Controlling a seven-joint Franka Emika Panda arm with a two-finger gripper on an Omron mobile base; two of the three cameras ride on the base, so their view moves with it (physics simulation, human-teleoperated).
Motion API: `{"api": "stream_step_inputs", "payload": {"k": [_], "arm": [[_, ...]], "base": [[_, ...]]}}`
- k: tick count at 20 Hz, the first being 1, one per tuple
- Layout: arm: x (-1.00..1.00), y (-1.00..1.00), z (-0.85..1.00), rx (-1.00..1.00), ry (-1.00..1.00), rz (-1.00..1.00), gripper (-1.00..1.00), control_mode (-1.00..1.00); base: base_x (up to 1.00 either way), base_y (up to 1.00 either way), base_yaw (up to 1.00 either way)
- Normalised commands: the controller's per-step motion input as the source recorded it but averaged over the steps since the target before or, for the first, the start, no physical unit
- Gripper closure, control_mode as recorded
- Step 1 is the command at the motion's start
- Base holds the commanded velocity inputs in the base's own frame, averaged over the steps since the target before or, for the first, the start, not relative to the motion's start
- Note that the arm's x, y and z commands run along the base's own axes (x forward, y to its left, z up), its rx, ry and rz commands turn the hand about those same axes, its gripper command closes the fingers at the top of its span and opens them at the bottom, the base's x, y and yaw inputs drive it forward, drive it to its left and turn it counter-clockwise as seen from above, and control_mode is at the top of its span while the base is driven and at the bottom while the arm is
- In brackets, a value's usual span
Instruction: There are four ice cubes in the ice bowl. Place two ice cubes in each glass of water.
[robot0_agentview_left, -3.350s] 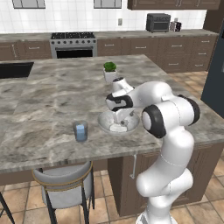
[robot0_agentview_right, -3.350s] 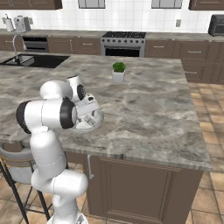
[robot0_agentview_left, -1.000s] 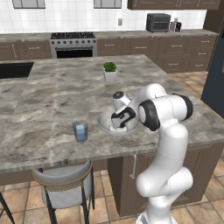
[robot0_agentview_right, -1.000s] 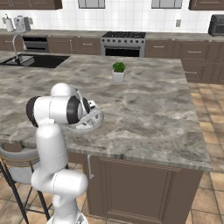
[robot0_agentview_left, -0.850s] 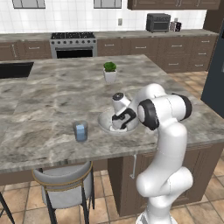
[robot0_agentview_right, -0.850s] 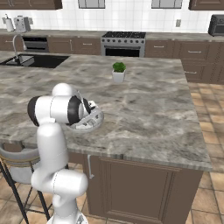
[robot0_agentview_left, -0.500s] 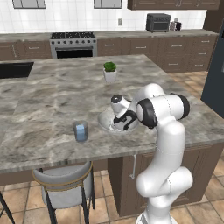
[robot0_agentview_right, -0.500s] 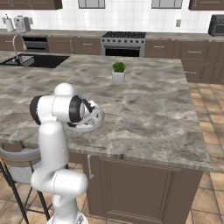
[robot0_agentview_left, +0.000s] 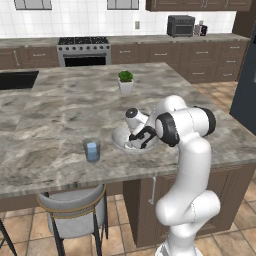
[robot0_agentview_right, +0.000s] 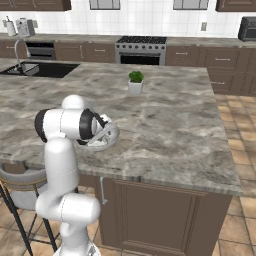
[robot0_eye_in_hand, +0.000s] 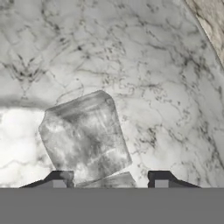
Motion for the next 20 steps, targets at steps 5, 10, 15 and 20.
{"api": "stream_step_inputs", "payload": {"k": [5, 10, 15, 20], "arm": [[0.0, 0.0, 0.0, 0.0, 0.0, 0.0, 1.0, -1.0], [-0.19, 0.0, 0.0, 0.0, -0.01, 0.0, 1.0, -1.0], [-0.09, 0.0, 0.43, 0.0, -0.09, -0.03, 1.0, -1.0], [-0.06, 0.01, 0.98, 0.0, -0.02, -0.11, 1.0, -1.0]], "base": [[0.0, 0.0, 0.0], [0.0, 0.0, 0.0], [0.0, 0.0, 0.0], [0.0, 0.0, 0.0]]}}
